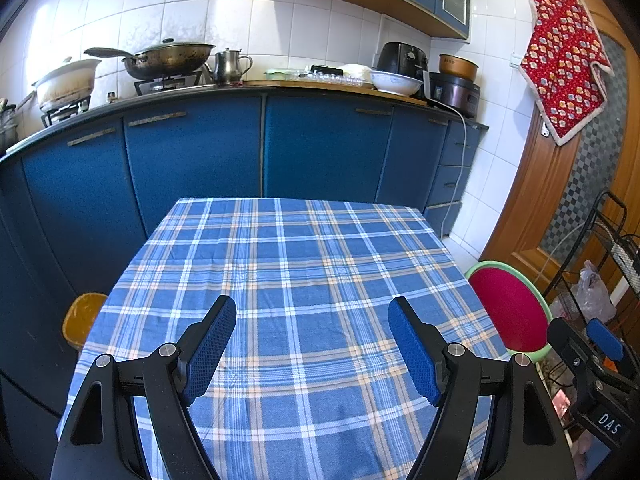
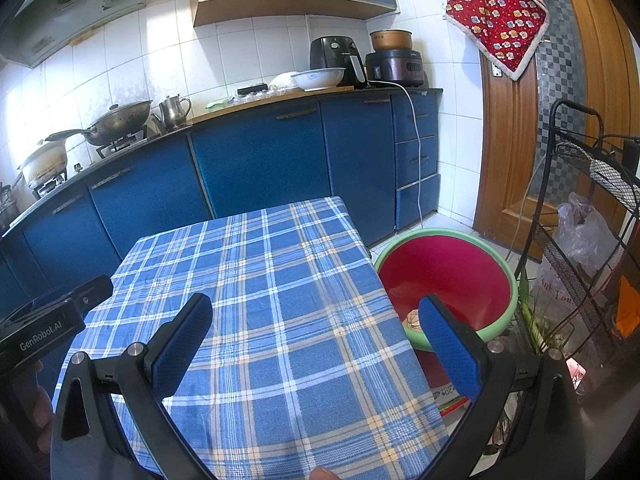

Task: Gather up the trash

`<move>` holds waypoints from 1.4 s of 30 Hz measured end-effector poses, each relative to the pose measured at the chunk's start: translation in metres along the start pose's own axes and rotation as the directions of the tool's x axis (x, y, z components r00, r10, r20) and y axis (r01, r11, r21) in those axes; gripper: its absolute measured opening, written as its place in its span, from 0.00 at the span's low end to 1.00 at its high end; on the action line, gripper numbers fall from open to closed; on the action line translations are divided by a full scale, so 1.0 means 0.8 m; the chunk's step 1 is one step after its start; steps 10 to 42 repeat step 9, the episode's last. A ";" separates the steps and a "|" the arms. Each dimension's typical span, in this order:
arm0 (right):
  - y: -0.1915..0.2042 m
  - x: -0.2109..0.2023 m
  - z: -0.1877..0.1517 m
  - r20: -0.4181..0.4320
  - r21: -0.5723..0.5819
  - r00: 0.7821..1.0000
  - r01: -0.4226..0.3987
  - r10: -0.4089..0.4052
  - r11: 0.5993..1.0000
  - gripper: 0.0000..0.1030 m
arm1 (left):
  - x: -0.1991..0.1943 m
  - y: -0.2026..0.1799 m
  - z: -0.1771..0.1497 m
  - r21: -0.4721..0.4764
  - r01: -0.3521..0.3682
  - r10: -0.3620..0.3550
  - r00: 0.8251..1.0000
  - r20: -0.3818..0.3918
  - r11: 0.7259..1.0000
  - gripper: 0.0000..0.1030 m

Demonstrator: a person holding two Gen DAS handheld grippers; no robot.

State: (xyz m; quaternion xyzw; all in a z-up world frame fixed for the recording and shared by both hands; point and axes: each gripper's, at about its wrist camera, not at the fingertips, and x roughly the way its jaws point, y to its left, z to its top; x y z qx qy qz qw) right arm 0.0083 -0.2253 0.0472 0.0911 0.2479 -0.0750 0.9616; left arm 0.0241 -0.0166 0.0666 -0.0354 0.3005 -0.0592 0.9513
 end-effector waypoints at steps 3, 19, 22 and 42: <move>0.000 0.000 0.000 -0.001 0.000 1.000 0.000 0.000 1.000 0.98 | 0.002 0.000 0.001 0.002 0.001 -0.001 1.000 -0.003 1.000 0.77; 0.000 0.000 0.000 0.002 -0.001 1.000 0.002 -0.002 1.000 0.98 | 0.006 -0.001 0.000 0.013 0.005 -0.005 1.000 -0.007 1.000 0.77; 0.000 0.000 0.000 0.002 -0.001 1.000 0.002 -0.002 1.000 0.98 | 0.006 -0.001 0.000 0.013 0.005 -0.005 1.000 -0.007 1.000 0.77; 0.000 0.000 0.000 0.002 -0.001 1.000 0.002 -0.002 1.000 0.98 | 0.006 -0.001 0.000 0.013 0.005 -0.005 1.000 -0.007 1.000 0.77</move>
